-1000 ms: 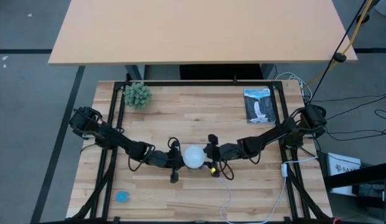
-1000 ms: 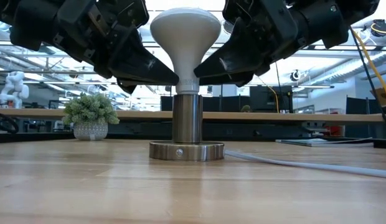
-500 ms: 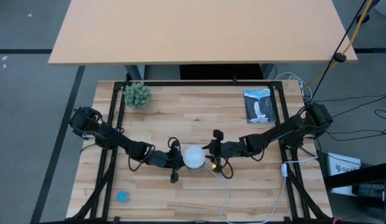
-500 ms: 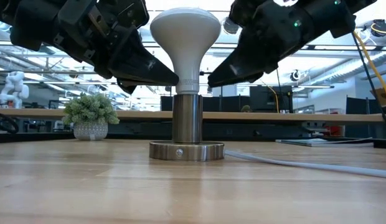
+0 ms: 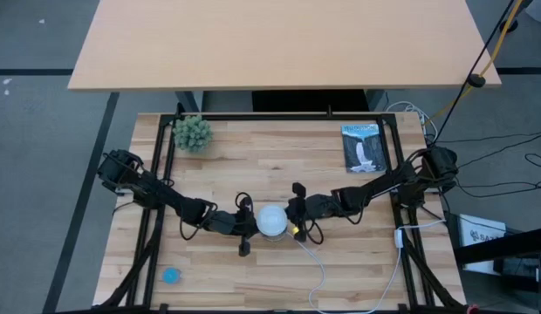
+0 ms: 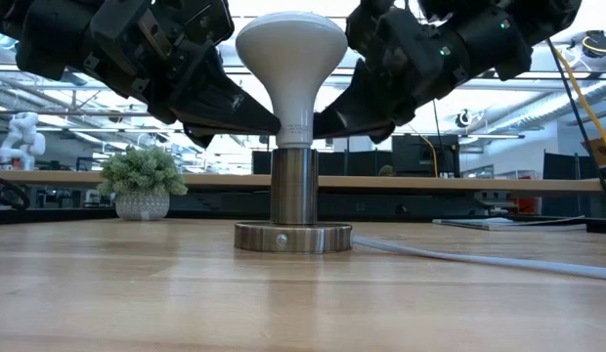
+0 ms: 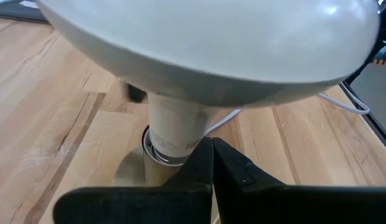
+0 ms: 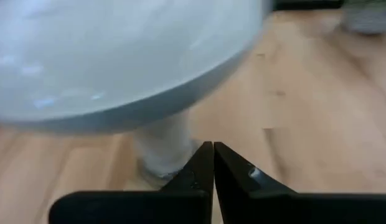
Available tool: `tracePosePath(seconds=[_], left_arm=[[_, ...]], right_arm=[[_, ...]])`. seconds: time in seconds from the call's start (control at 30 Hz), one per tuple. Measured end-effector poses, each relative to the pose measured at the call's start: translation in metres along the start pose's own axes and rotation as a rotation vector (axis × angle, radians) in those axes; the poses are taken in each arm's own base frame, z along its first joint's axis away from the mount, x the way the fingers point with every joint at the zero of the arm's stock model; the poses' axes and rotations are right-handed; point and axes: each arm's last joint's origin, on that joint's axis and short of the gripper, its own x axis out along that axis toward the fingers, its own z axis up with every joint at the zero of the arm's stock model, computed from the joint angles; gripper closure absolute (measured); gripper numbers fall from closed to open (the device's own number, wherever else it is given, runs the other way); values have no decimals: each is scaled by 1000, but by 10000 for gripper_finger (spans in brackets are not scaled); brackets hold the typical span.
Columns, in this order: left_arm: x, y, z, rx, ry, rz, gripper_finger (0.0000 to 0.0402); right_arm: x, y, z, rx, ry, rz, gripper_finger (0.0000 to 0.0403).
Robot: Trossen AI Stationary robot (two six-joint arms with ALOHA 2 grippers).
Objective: Screw lightbulb
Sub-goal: Insert the white lightbulb into the desk lamp
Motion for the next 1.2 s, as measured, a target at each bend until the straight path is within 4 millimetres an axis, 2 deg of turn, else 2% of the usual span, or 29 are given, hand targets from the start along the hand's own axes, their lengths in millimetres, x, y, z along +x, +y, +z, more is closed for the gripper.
tracePosePath(seconds=[0.13,0.57,0.97,1.07,1.2], left_arm=[[0,0,0,2,4,-3,401],[1,6,1,-10,7,13,401],[3,17,-5,-63,64,105,401],[3,19,-4,-75,63,114,401],[2,13,-6,-89,78,59,401]], right_arm=[[0,3,-1,0,18,75,401],[-1,8,-6,37,68,127,402],[-6,25,-10,33,106,251,403],[-6,26,-13,34,128,235,403],[-8,17,-17,57,182,83,403]])
